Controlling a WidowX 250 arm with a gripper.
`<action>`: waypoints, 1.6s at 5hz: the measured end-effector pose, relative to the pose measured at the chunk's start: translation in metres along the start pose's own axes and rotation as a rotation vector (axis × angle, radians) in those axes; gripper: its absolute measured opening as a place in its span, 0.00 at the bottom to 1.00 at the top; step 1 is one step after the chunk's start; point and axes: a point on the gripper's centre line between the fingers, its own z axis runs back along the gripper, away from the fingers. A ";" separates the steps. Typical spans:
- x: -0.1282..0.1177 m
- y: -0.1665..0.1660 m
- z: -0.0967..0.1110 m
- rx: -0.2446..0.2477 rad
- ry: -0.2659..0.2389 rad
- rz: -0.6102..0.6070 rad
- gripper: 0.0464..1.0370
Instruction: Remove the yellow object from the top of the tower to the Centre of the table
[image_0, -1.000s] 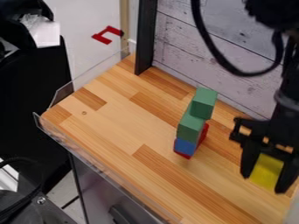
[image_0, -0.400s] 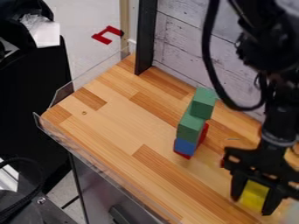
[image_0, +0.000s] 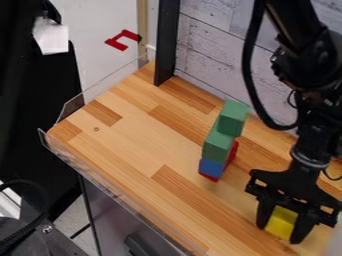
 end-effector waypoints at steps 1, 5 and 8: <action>0.007 0.010 0.002 0.031 -0.022 0.059 0.54; 0.008 0.020 0.004 0.040 -0.005 0.050 0.96; -0.024 0.021 0.100 -0.012 -0.183 0.022 0.96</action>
